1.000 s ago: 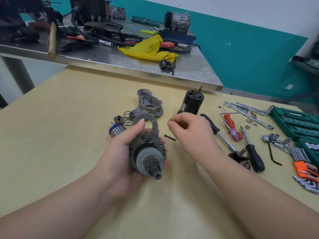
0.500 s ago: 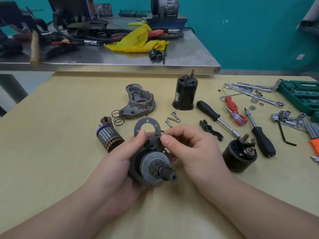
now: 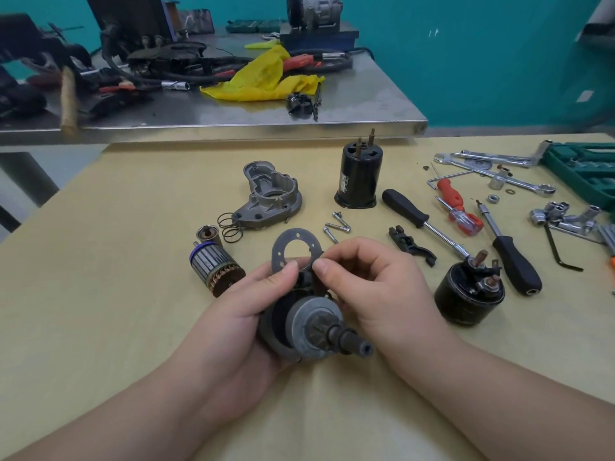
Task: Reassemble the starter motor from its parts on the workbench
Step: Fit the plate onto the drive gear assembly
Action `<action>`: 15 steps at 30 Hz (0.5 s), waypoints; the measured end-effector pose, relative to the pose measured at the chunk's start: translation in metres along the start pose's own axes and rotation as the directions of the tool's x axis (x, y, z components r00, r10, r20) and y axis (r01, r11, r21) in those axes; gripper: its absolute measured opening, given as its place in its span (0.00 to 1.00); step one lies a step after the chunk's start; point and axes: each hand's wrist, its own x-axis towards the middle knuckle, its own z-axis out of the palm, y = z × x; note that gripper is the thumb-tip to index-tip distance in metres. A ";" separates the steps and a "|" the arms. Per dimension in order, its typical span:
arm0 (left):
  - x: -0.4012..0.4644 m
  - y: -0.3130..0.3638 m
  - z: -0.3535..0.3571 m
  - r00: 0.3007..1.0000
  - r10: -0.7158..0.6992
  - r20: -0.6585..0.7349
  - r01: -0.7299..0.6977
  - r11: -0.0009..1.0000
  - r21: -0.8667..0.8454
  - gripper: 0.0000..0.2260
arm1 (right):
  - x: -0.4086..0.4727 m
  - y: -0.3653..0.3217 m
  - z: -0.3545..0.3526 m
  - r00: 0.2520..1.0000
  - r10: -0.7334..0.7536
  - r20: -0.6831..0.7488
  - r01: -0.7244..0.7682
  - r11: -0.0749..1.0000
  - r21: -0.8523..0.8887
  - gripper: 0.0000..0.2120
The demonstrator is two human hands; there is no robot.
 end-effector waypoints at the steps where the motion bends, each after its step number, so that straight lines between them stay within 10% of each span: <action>1: 0.000 0.000 0.000 1.000 0.002 0.001 -0.002 1.000 0.000 0.20 | 0.000 0.001 0.001 1.000 0.007 -0.010 -0.007 1.000 0.007 0.02; 15: 0.006 0.006 -0.002 0.995 -0.100 0.029 0.103 0.972 -0.209 0.14 | 0.005 0.009 0.003 0.998 0.062 0.026 -0.064 0.994 0.088 0.07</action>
